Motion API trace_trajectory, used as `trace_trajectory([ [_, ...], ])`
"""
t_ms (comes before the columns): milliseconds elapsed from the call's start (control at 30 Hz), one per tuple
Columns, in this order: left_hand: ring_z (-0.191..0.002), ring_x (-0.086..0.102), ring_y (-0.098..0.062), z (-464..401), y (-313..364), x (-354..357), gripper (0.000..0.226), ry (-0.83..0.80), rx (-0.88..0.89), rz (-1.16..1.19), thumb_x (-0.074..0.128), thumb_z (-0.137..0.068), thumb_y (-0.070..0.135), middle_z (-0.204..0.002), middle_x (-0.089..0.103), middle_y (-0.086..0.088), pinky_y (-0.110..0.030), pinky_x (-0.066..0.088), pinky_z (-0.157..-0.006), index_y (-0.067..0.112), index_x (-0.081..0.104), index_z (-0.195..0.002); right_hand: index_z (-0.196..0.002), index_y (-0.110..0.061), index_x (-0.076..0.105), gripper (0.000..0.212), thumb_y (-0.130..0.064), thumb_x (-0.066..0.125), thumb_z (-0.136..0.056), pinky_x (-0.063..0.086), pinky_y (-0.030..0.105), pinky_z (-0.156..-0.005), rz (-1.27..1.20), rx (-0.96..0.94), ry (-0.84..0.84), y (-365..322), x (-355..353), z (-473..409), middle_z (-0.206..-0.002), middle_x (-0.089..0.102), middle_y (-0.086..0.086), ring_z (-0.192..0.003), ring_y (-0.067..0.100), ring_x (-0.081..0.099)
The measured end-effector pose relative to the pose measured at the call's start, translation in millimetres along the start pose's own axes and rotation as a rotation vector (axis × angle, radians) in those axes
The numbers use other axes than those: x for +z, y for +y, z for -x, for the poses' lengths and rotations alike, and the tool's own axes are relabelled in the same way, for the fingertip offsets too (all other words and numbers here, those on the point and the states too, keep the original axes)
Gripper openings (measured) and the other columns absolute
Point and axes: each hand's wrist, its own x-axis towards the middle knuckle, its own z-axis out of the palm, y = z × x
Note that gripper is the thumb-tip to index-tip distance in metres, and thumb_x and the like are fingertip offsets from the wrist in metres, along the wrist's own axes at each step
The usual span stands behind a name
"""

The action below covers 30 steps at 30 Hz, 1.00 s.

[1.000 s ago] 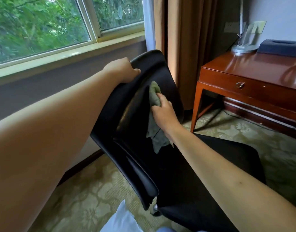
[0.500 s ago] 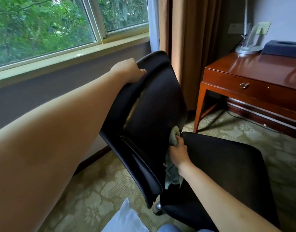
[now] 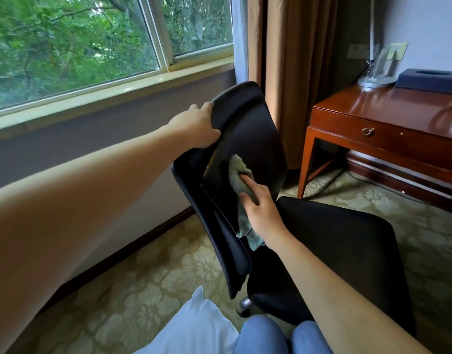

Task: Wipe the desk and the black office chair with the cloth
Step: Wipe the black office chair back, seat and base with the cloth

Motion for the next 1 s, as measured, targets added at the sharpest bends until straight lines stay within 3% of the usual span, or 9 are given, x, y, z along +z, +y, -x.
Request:
trace_trajectory([
  [133,-0.118,0.056,-0.040,50,-5,3,0.076,0.015,-0.036,-0.123,0.054,-0.091,0.048,-0.149,0.035,-0.008,-0.039,0.044,-0.076,0.035,0.017,-0.156,-0.146,-0.043,0.045,0.043,-0.032,0.048,-0.105,0.036,0.030,-0.112,-0.036,0.220,0.056,28,5,22,-0.137,0.027,-0.005,-0.120,0.016,0.044],
  [267,-0.113,0.057,-0.041,82,-8,13,0.073,0.074,-0.069,-0.082,0.054,-0.091,0.046,-0.153,0.029,-0.004,-0.037,0.043,-0.071,0.038,0.019,-0.155,-0.139,-0.050,0.046,0.042,-0.030,0.049,-0.102,0.048,0.041,-0.103,-0.040,0.396,0.108,55,5,52,-0.138,0.044,0.005,-0.113,0.023,0.055],
  [333,-0.107,0.058,-0.043,90,-8,21,0.069,0.131,-0.065,-0.042,0.054,-0.093,0.044,-0.151,0.028,-0.008,-0.038,0.043,-0.069,0.035,0.023,-0.154,-0.132,-0.050,0.048,0.039,-0.028,0.053,-0.099,0.051,0.036,-0.094,-0.092,0.393,0.128,63,12,72,-0.136,0.048,0.006,-0.110,0.021,0.057],
  [400,-0.103,0.059,-0.044,92,-6,25,0.065,0.180,-0.062,-0.047,0.053,-0.095,0.042,-0.148,0.031,-0.011,-0.038,0.042,-0.066,0.033,0.026,-0.153,-0.130,-0.045,0.050,0.038,-0.027,0.058,-0.097,0.051,0.032,-0.092,-0.100,0.283,0.158,58,20,81,-0.134,0.047,0.003,-0.112,0.016,0.057],
  [500,-0.104,0.059,-0.042,91,-3,24,0.063,0.199,-0.081,-0.042,0.053,-0.096,0.041,-0.145,0.034,-0.013,-0.038,0.041,-0.066,0.033,0.028,-0.153,-0.129,-0.040,0.054,0.039,-0.026,0.064,-0.094,0.050,0.030,-0.099,0.023,-0.060,0.147,27,32,81,-0.125,0.044,-0.003,-0.111,0.012,0.055],
  [633,-0.106,0.058,-0.042,94,-4,27,0.061,0.214,-0.080,-0.047,0.053,-0.096,0.040,-0.142,0.035,-0.014,-0.038,0.040,-0.067,0.033,0.029,-0.152,-0.129,-0.033,0.058,0.045,-0.025,0.069,-0.086,0.054,0.034,-0.078,0.594,-0.553,0.230,9,45,69,-0.119,0.051,0.003,-0.104,0.027,0.051],
  [700,-0.106,0.058,-0.042,94,-6,29,0.061,0.225,-0.077,-0.052,0.053,-0.097,0.040,-0.143,0.035,-0.014,-0.038,0.040,-0.067,0.033,0.029,-0.152,-0.127,-0.030,0.058,0.048,-0.022,0.071,-0.082,0.056,0.039,-0.072,0.767,-0.628,0.282,30,44,66,-0.116,0.054,0.009,-0.101,0.032,0.052],
  [767,-0.106,0.058,-0.041,92,-7,30,0.060,0.243,-0.082,-0.064,0.052,-0.097,0.040,-0.143,0.035,-0.013,-0.038,0.040,-0.068,0.034,0.029,-0.152,-0.124,-0.029,0.056,0.050,-0.017,0.073,-0.078,0.057,0.044,-0.077,0.887,-0.670,0.316,66,41,72,-0.111,0.055,0.013,-0.098,0.035,0.053],
  [1000,-0.112,0.055,-0.042,81,-11,37,0.060,0.273,-0.094,-0.084,0.053,-0.096,0.040,-0.148,0.032,-0.014,-0.039,0.039,-0.073,0.038,0.030,-0.152,-0.115,-0.031,0.068,0.047,-0.013,0.076,-0.072,0.053,0.046,-0.070,1.087,-0.630,0.226,146,40,89,-0.108,0.055,0.009,-0.089,0.033,0.053],
])
